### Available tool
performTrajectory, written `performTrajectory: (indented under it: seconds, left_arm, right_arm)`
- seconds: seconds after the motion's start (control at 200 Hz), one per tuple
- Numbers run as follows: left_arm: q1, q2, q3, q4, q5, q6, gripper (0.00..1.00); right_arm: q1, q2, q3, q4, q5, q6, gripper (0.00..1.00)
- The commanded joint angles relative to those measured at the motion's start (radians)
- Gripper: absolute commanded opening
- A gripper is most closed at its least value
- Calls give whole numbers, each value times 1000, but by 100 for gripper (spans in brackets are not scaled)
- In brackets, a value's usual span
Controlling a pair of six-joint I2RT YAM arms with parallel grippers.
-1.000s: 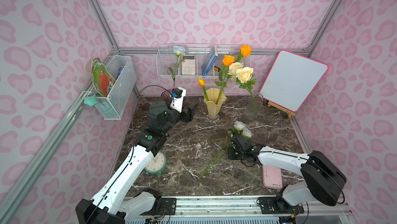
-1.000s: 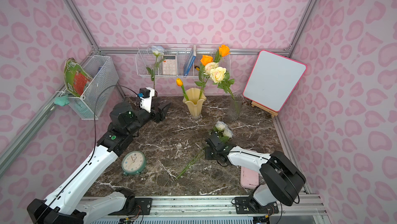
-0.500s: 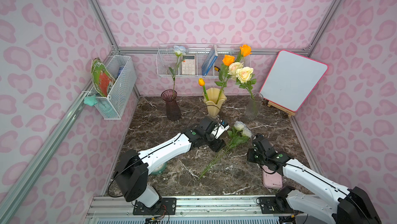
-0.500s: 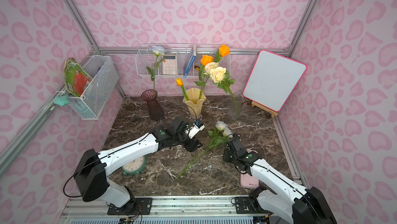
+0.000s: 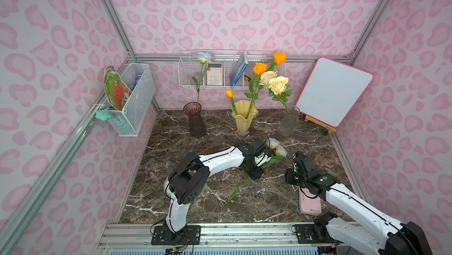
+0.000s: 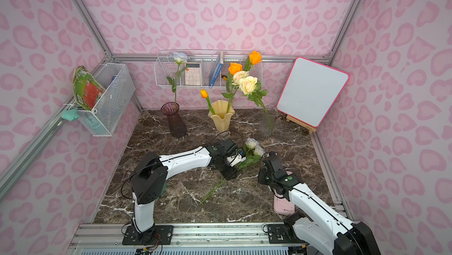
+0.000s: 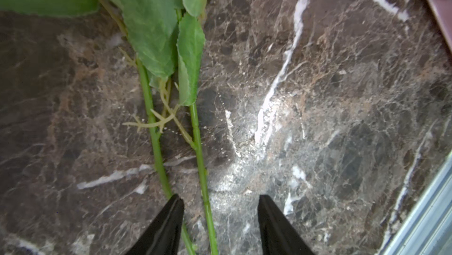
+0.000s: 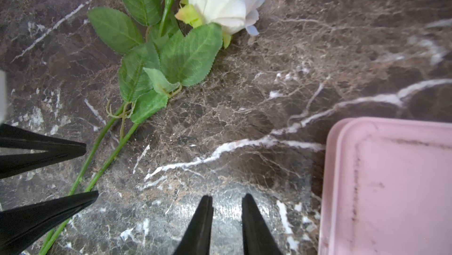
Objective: Arrange the flowers in different vases according to their colors
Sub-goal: Pick up the flower at the center of the board.
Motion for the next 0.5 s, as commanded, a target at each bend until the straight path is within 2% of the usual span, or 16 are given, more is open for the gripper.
performTrajectory:
  seconds: [0.0,0.391,0.496]
  left_arm:
    - [-15,34,7,-43,-28,-3,51]
    - [-22,98,8,-27,-128,-29,39]
    - [-22,106,9,-24,-134,-33,27]
  right_arm:
    - [-3,-3,-7,18,-11,-17,26]
    - [-4,-29,-15,28,-14,-20,25]
    - [-3,-35,-18,31,-19,-21,25]
